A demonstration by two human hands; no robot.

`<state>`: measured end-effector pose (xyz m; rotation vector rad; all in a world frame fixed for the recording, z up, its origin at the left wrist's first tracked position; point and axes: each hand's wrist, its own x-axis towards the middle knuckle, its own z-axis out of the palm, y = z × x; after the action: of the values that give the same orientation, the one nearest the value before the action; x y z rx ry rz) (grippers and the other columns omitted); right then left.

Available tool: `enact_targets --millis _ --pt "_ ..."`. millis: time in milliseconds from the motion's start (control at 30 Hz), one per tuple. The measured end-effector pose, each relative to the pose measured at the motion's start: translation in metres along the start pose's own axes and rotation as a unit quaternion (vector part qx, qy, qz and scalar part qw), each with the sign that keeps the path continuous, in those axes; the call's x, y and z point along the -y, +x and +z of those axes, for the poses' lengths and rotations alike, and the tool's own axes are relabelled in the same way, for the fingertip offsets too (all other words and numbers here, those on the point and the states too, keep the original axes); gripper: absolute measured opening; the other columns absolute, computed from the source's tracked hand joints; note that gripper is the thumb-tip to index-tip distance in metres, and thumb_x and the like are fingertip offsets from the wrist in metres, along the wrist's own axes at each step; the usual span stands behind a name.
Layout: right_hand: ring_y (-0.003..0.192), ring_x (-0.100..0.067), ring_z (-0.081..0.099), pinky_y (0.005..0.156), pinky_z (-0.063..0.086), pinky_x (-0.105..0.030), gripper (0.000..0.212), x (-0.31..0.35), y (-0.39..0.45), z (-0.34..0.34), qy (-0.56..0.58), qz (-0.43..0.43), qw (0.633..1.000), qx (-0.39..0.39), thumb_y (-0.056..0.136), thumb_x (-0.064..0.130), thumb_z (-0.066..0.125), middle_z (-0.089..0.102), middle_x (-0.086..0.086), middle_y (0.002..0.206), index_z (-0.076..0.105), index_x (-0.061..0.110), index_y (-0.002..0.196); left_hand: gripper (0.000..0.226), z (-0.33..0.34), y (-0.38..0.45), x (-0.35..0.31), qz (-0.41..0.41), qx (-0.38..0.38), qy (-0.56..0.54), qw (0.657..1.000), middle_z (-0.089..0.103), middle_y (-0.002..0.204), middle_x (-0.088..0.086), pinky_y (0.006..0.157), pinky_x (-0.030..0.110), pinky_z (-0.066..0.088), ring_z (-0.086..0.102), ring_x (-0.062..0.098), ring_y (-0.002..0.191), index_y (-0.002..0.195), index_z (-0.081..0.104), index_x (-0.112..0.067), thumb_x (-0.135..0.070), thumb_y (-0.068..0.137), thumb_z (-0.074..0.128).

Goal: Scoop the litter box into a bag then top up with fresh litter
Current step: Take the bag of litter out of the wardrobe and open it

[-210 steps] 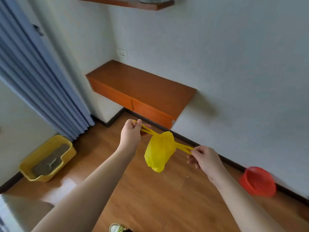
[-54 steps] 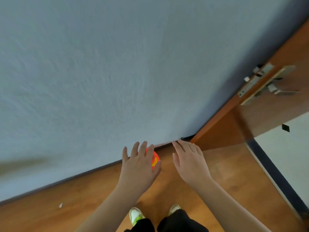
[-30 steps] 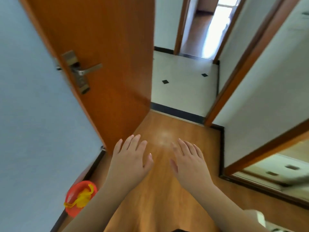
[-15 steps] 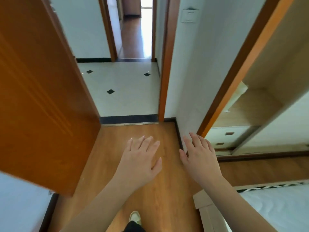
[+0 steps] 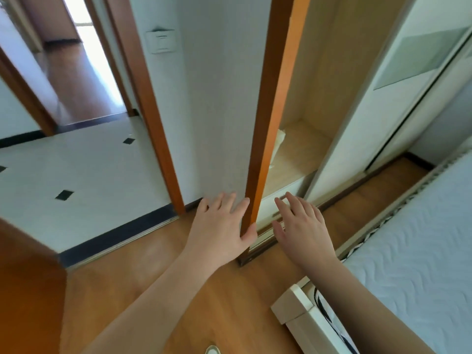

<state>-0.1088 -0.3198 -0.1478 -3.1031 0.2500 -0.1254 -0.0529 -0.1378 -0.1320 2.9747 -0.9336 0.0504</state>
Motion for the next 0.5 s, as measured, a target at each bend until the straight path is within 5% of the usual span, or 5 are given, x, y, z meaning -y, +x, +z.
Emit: enact_targets --millis 267,500 --pt "0.134 -0.028 0.043 0.111 0.034 -0.047 0.047 -0.029 0.034 0.005 0.012 0.07 0.996 -0.056 0.096 0.04 0.046 0.048 -0.008 0.144 0.048 0.019 0.138 0.064 0.008 0.087 -0.015 0.073 -0.023 0.005 0.997 0.031 0.158 0.005 0.116 0.047 0.025 0.03 0.029 0.145 0.152 0.027 -0.027 -0.06 0.097 0.027" --pt "0.133 -0.029 0.044 0.11 0.035 -0.048 0.047 -0.08 0.067 0.014 -0.002 0.079 0.994 -0.073 0.096 0.038 0.047 0.048 -0.009 0.143 0.047 0.019 0.139 0.059 0.018 0.151 -0.048 0.073 -0.07 0.001 0.995 0.049 0.146 0.008 0.11 0.045 0.036 0.043 0.029 0.137 0.144 0.043 -0.02 -0.053 0.101 0.021"
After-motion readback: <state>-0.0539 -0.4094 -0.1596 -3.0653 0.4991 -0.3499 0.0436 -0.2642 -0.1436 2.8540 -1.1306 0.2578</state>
